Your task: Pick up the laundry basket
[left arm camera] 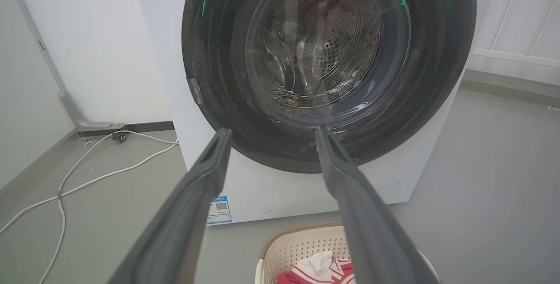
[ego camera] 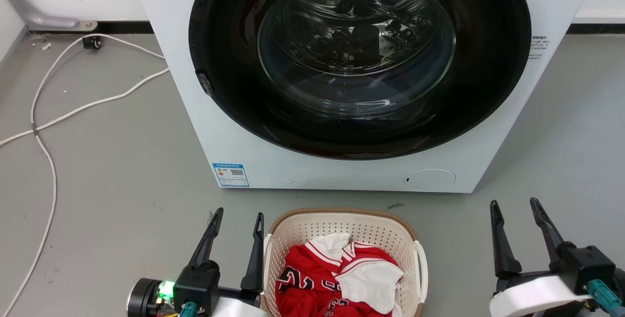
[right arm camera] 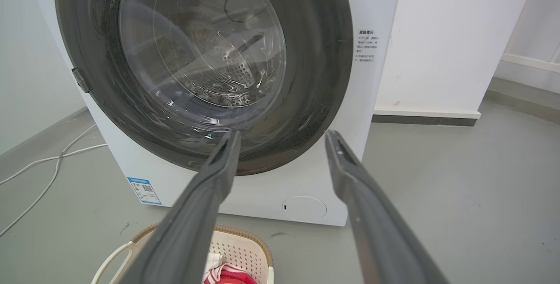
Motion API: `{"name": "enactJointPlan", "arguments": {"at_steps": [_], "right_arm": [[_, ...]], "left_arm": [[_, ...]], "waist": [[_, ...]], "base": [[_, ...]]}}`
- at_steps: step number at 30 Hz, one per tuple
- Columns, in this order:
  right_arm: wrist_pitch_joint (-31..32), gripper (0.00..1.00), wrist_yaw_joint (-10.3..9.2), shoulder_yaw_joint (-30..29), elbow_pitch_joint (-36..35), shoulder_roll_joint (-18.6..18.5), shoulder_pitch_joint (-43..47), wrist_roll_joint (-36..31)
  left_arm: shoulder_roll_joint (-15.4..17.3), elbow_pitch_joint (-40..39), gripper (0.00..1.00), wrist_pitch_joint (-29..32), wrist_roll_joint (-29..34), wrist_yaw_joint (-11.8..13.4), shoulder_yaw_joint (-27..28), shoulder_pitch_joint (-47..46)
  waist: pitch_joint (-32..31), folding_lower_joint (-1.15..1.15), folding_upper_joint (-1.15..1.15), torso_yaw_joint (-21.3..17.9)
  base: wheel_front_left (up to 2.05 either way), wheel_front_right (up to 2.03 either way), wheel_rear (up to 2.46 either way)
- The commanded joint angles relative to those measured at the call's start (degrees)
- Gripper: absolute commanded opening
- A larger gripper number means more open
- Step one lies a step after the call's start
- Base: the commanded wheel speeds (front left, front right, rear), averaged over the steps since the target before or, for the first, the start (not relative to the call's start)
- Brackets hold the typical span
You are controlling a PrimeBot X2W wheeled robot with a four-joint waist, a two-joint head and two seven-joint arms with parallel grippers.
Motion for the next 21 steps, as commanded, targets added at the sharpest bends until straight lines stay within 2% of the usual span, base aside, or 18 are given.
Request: {"name": "enactJointPlan", "arguments": {"at_steps": [1,8,13,21], "right_arm": [[-0.13,1.00,-0.04,-0.03,0.10,0.01,-0.22,-0.01],[-0.12,1.00,-0.04,-0.36,0.65,0.01,-1.17,0.26],[-0.12,1.00,-0.04,-0.27,1.82,0.01,-2.85,0.03],[-0.12,1.00,-0.04,-0.07,4.06,0.01,-6.67,-0.54]], "left_arm": [[-0.09,0.09,1.00,-0.41,-0.14,-0.05,0.20,0.32],[-0.11,0.72,1.00,-0.36,-0.87,-0.12,0.07,-0.09],[-0.10,1.69,1.00,-0.36,-0.89,-0.55,0.59,-1.70],[-0.10,5.47,1.00,-0.30,-0.47,-2.96,2.09,-6.00]], "waist": [[0.07,0.00,0.00,0.00],[1.57,0.00,0.00,-0.39],[4.97,0.00,0.00,-1.23],[12.48,0.00,0.00,-2.23]], "base": [[0.00,0.00,0.00],[0.00,0.00,0.00],[0.00,0.00,0.00],[0.00,0.00,0.00]]}}
